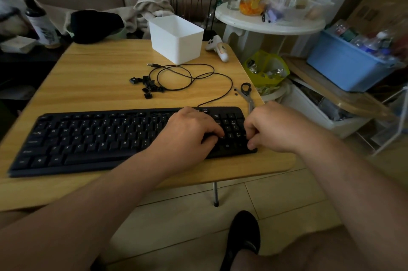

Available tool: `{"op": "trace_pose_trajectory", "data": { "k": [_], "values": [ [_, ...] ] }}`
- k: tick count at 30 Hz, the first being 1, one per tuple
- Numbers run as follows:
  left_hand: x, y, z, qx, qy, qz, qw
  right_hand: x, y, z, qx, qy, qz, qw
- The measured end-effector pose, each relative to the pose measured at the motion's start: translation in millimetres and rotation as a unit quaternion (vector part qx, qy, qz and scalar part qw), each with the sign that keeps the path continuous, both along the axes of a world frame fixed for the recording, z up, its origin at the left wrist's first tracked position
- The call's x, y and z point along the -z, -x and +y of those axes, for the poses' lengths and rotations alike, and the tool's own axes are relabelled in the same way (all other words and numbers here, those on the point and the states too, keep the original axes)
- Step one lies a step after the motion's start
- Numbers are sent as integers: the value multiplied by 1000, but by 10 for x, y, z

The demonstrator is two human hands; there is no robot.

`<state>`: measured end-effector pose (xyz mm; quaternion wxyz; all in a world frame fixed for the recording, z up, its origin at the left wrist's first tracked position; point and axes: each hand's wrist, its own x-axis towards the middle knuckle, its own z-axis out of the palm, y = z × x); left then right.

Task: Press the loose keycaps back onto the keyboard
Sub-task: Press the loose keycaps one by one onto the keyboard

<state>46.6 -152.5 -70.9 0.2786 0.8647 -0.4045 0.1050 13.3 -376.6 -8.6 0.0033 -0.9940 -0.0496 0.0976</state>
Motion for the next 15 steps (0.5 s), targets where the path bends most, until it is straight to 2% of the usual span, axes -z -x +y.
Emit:
{"op": "trace_pose_trajectory", "data": {
  "k": [5,10,12,15],
  "values": [
    [-15,-11,16,-2,0,1,1000,4,48,-130,37,-109,15,993],
    [-12,-26,27,-7,-6,8,1000,22,59,-195,129,-239,-31,962],
    [-7,-20,27,-6,-6,9,1000,34,50,-210,157,-263,-19,952],
    [-5,-13,20,-6,-6,9,1000,76,39,-208,170,-234,9,957]
  ]
}}
